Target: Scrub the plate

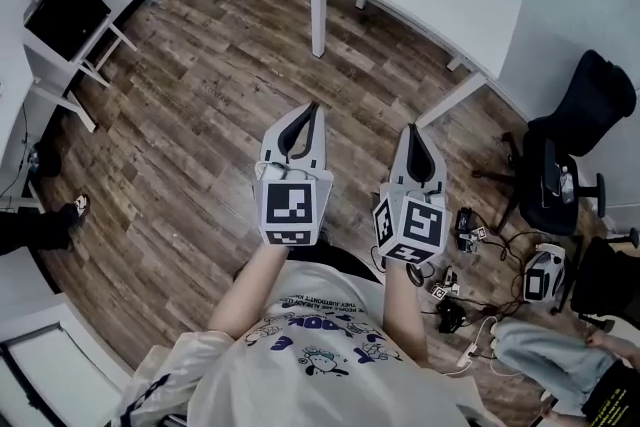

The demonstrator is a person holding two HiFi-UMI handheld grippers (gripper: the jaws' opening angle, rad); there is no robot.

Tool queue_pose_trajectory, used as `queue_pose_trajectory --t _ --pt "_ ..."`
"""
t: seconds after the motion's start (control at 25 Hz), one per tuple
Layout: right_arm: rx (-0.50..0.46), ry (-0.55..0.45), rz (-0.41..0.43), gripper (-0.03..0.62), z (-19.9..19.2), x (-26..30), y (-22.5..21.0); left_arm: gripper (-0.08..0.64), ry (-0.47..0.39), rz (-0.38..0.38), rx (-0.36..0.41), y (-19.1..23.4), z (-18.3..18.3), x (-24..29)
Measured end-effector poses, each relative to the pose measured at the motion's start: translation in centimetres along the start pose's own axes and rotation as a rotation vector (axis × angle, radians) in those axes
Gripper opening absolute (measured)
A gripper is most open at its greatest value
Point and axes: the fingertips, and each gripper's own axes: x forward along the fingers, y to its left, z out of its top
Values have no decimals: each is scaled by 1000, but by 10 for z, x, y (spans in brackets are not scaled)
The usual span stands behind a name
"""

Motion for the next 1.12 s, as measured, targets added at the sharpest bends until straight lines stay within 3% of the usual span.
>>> queue_pose_trajectory --t 0.4,1.12 --pt "3 17 24 0 -5 33 2 31 26 27 -10 17 -7 26" --pt "-15 13 -61 0 15 175 1 31 26 -72 -28 77 12 166"
